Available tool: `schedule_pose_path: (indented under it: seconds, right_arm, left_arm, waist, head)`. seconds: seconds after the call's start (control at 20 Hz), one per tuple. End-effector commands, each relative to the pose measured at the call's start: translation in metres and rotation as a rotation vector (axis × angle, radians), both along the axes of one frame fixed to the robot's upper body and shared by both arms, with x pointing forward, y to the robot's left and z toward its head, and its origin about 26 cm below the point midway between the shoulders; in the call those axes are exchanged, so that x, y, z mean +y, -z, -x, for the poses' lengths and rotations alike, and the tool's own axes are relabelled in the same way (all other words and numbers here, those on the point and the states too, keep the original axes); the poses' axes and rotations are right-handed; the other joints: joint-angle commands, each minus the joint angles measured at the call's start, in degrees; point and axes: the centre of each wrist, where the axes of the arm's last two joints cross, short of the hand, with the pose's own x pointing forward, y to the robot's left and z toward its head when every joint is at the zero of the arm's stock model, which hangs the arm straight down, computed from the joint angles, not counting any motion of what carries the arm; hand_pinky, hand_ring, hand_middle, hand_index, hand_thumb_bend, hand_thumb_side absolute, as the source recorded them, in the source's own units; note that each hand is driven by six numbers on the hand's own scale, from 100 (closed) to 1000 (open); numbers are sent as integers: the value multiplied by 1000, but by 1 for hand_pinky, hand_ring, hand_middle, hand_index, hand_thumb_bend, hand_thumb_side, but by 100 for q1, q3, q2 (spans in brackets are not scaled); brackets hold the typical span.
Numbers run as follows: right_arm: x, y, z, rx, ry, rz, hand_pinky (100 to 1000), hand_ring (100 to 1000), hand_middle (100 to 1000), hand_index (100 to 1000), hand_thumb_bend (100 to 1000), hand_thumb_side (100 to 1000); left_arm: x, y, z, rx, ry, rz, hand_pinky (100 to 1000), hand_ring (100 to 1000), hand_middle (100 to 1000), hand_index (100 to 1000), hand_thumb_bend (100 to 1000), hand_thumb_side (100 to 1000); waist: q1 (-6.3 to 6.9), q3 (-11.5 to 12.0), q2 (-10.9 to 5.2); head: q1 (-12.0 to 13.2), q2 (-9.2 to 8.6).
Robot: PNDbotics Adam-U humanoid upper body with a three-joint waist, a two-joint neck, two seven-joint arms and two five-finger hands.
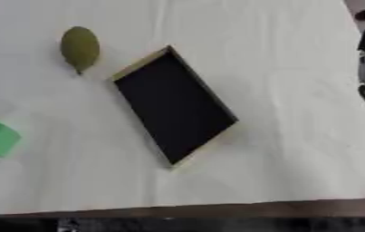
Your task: Pick up objects on the table and place them in the box.
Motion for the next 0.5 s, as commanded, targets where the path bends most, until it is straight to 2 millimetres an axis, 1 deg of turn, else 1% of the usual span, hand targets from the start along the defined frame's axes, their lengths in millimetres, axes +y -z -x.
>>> schedule_pose_path:
  seconds: [0.05,0.5]
  right_arm:
    - [0,-6,1,-16,-8,2,895,876,586,902,100,590]
    - [2,-5,1,-11,-13,-14,896,877,584,903,100,591]
  left_arm:
    - [-2,-7,1,83,154,-153,910,876,820,923,612,328]
    - [-9,6,-1,118,181,-124,911,874,820,918,596,326]
  waist:
    - [-12,-13,-82]
    - [-25,-41,-60]
  head:
    - [36,26]
    - [88,26]
